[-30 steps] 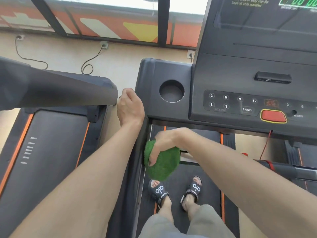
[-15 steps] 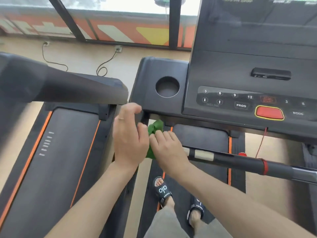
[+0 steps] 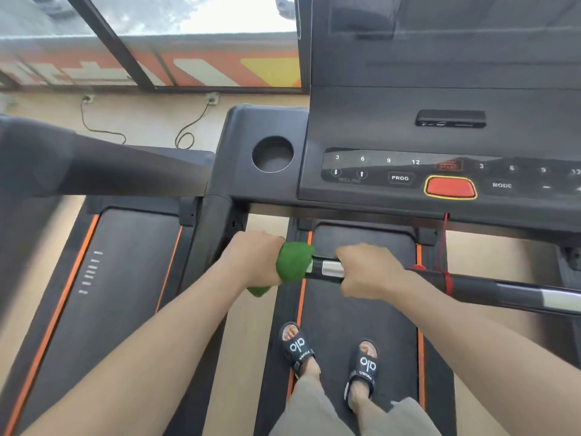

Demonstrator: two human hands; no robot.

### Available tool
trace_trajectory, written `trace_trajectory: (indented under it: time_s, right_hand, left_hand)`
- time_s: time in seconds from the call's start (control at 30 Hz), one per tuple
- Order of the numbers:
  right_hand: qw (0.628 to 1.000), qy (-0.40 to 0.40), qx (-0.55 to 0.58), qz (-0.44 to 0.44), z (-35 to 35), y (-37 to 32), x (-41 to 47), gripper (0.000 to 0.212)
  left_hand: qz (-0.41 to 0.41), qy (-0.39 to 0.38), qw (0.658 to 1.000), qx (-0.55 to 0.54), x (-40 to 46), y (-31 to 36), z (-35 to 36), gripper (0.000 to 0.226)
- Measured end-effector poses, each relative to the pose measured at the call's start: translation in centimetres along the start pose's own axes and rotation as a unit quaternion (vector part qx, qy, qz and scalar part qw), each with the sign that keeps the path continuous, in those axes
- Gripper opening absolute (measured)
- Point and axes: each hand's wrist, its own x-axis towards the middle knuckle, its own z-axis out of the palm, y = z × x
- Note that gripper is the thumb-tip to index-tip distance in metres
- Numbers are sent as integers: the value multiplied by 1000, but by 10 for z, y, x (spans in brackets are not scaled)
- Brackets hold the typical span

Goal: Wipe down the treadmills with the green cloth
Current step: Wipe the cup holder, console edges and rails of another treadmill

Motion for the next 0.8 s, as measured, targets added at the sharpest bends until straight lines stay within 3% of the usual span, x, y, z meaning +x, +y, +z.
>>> trace_trajectory:
  time_s: [0.1, 0.2, 0.3, 0.4, 0.57, 0.67, 0.8]
  right_hand:
    - [1000, -12, 12, -14, 2, -2, 5, 23]
    - [996, -81, 39, 28, -3, 21, 1, 45]
    - [990, -107, -25, 93, -8, 52, -18, 58]
    - [995, -48, -8, 89, 2, 63, -36, 48]
    - [999, 16, -2, 32, 10, 68, -38, 40]
    - [999, 41, -27, 14, 13, 82, -45, 40]
    - [996, 86, -36, 6, 32, 102, -55, 35]
  left_hand:
    - [-18, 85, 996, 15, -6, 37, 15, 40]
    - [-20, 165, 986, -26, -9, 108, 35, 50]
    - [43, 197, 979, -32, 3, 122, 25, 52]
    - [83, 167, 982, 38, -8, 59, 27, 52]
    - [30, 147, 985, 88, -18, -20, 24, 40]
    - [14, 80, 994, 74, -3, 28, 15, 35]
    - [103, 79, 991, 30, 27, 158, -1, 33]
